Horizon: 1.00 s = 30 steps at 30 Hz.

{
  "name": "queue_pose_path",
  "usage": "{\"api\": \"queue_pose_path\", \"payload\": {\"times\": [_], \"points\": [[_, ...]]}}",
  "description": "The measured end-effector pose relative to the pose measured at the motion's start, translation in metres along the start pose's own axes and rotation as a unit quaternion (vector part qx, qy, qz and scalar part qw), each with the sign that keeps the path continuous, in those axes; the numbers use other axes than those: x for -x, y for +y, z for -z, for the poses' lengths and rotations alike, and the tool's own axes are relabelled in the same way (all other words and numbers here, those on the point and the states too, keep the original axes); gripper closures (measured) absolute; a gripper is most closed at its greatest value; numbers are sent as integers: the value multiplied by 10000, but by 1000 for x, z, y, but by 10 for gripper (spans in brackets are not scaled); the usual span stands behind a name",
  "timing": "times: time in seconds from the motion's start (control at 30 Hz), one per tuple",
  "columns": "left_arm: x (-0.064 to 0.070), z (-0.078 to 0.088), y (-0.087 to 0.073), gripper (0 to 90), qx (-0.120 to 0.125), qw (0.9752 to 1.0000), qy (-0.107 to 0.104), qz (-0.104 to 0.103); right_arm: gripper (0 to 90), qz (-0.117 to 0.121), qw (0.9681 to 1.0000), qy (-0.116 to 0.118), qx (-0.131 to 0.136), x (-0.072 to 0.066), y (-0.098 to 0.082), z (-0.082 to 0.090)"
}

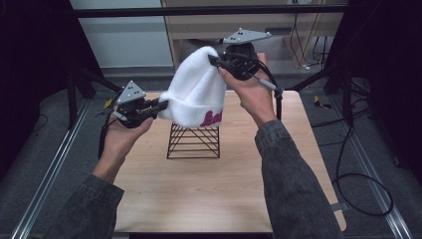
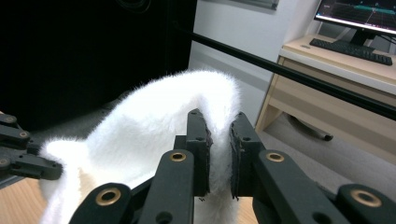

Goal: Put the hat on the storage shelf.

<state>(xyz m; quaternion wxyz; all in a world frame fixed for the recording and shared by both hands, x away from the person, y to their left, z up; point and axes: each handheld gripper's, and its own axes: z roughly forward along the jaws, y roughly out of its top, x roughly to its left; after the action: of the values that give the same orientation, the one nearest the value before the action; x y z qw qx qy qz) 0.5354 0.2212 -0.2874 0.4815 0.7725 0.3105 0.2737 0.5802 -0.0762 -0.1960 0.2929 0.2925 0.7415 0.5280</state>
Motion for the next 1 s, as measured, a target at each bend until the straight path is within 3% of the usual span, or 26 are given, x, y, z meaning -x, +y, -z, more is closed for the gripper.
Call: {"api": "queue_pose_path", "payload": {"times": [0.27, 0.53, 0.73, 0.87, 1.0], "points": [[-7, -15, -6, 789, -169, 9998, 71, -55, 810, 4, 9999, 0, -112, 0, -7, -13], [-15, -30, -11, 789, -120, 9998, 174, -13, 810, -52, 9998, -15, -171, 7, -14, -25], [-19, -43, -16, 789, -221, 9995, 220, -16, 810, -55, 9998, 7, -196, 9, -19, -32], [-17, -46, -18, 791, -263, 9990, 306, -217, 810, -62, 9998, 47, -190, 7, -22, -34], [-19, -46, -27, 792, -308, 9988, 320, -195, 809, -30, 9998, 131, -149, -1, -27, -32]]}}
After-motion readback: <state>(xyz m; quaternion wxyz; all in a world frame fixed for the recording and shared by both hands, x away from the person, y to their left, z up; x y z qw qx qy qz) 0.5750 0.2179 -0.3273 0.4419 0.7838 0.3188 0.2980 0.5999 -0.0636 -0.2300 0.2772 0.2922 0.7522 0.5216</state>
